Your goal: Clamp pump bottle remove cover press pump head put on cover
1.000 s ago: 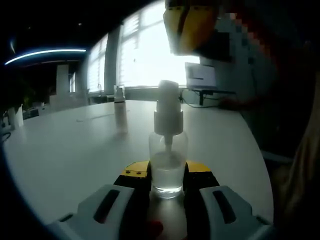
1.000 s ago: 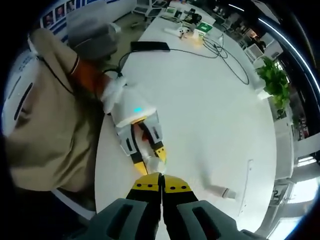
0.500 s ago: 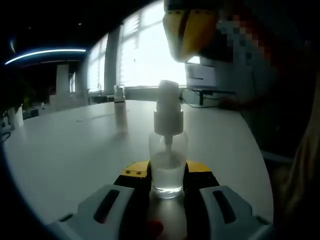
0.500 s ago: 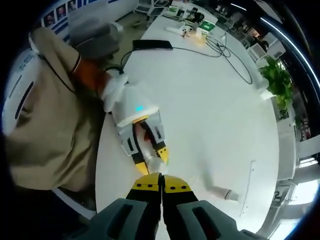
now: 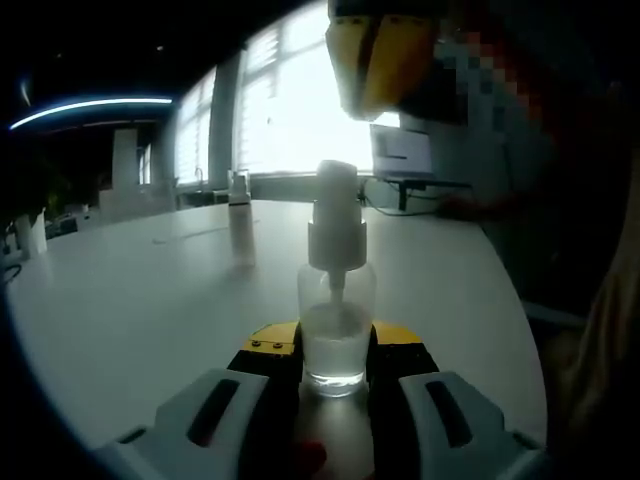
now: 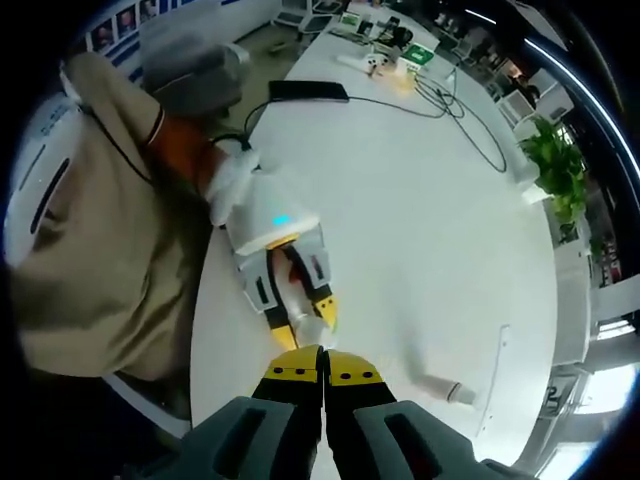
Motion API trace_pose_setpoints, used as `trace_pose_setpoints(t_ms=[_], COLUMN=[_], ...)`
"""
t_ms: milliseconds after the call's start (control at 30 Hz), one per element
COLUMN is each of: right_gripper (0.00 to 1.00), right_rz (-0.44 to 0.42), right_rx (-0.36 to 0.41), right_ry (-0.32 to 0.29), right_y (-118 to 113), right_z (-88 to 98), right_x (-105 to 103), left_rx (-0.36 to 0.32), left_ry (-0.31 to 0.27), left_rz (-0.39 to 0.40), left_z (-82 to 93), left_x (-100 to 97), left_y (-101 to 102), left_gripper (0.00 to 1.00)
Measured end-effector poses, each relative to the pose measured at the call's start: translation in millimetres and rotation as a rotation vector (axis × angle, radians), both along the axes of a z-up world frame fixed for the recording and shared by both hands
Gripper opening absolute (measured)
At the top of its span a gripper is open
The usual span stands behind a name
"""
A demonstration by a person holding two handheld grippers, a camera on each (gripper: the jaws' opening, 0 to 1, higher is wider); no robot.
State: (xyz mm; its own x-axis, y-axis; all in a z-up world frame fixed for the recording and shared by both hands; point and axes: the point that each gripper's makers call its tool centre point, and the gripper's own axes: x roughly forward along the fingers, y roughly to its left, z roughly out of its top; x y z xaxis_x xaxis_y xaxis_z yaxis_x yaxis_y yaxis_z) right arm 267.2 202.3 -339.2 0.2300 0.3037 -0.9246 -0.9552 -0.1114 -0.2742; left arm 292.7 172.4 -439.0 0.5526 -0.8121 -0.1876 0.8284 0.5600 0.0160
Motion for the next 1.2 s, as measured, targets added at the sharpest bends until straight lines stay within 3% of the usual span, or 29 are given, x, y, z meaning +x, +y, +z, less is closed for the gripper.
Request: trace_pose_setpoints(t_ms=[400,1200], right_gripper=[0.00,0.00], right_rz=[0.020,0.019], right_rx=[-0.037,-0.042], right_ry=[-0.018,0.011], right_y=[2.7,1.5], right_z=[-9.7,-19.0], right_x=[3.9,3.2], left_rx=[0.002,0.004], left_ry=[-0.003,-0.007], left_rz=[-0.001,-0.002], left_z=[0.0,-0.1], left_x=[-0.3,-0.7], left_y=[-0.5,-0.7], left_gripper=[0.16,0.16])
